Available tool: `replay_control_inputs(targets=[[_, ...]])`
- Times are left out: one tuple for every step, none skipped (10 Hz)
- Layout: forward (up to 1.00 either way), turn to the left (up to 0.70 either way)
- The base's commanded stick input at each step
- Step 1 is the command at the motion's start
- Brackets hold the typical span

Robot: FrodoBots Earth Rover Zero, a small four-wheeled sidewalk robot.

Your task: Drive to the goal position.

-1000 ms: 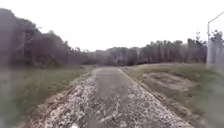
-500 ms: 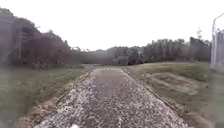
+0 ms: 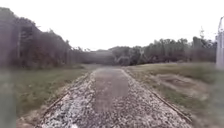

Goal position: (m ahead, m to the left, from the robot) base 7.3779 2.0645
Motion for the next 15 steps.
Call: replay_control_inputs(targets=[[0.68,-0.03],[0.68,-0.03],[0.68,-0.03],[0.68,-0.03],[0.68,-0.03],[0.68,-0.03],[0.68,-0.03],[0.68,-0.03],[0.68,-0.03],[0.68,-0.03],[0.68,-0.03],[0.68,-0.03],[0.68,-0.03],[0.68,-0.07],[0.68,-0.13]])
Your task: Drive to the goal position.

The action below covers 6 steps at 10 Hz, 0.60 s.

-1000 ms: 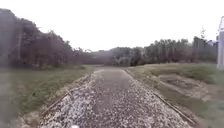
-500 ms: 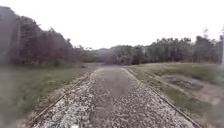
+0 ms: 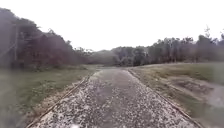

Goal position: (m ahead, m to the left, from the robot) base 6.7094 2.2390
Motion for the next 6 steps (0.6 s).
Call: replay_control_inputs(targets=[[0.68,-0.20],[0.68,-0.28],[0.68,-0.31],[0.68,-0.22],[0.68,-0.13],[0.68,-0.04]])
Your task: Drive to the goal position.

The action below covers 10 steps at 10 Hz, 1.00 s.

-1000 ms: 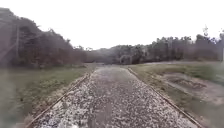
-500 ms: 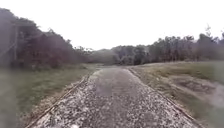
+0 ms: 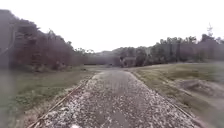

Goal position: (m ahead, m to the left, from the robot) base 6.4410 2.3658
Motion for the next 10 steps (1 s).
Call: replay_control_inputs(targets=[[0.68,-0.03],[0.68,-0.03],[0.68,-0.03],[0.68,-0.03],[0.68,-0.03],[0.68,-0.03],[0.68,-0.03],[0.68,-0.03],[0.68,-0.03],[0.68,-0.03]])
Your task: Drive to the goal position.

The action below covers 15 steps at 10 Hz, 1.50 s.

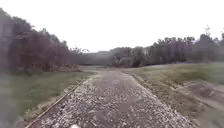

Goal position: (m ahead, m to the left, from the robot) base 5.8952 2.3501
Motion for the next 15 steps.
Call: replay_control_inputs(targets=[[0.68,-0.03],[0.68,-0.03],[0.68,-0.03],[0.68,-0.03],[0.69,-0.03],[0.69,-0.03],[0.69,-0.03],[0.69,-0.03],[0.69,-0.03],[0.69,-0.03],[0.69,-0.03],[0.70,-0.03],[0.70,-0.03],[0.70,-0.03],[0.70,-0.03]])
